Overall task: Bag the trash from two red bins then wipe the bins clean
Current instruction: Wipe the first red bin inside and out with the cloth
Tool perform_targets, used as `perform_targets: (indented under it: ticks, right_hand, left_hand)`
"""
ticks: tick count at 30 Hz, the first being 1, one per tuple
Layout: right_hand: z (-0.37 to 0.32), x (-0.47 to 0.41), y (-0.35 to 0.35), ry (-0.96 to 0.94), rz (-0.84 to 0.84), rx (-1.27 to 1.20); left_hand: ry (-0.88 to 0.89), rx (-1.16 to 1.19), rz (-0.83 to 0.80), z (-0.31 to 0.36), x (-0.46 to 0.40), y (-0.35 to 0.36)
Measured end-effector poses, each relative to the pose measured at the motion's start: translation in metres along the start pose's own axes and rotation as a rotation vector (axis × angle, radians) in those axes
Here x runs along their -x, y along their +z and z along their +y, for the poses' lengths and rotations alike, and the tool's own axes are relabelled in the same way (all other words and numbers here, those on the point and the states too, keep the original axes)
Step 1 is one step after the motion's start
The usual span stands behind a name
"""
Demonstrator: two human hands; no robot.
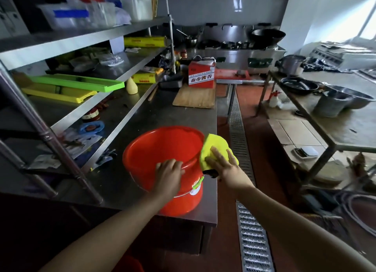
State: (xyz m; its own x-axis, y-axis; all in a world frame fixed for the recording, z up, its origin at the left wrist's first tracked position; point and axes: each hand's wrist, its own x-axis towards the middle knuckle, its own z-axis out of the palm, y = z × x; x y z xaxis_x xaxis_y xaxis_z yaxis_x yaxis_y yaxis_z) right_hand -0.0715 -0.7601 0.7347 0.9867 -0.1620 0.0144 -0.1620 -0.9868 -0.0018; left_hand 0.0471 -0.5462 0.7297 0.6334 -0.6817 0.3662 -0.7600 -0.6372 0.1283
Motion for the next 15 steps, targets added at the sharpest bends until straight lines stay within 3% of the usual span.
perform_targets:
  ticks: [4, 11, 15]
  right_hand:
    - [-0.008, 0.01, 0.008, 0.07, 0.019, -0.029]
    - [-0.031, 0.016, 0.014, 0.096, 0.068, -0.128]
    - [-0.045, 0.012, 0.025, 0.124, -0.017, -0.092]
  left_hand:
    - [-0.069, 0.149, -0.029, -0.023, -0.041, -0.029]
    - [-0.363, 0.574, -0.124, -0.041, -0.079, -0.053]
    - [-0.34, 0.582, -0.186, -0.05, -0.073, -0.035]
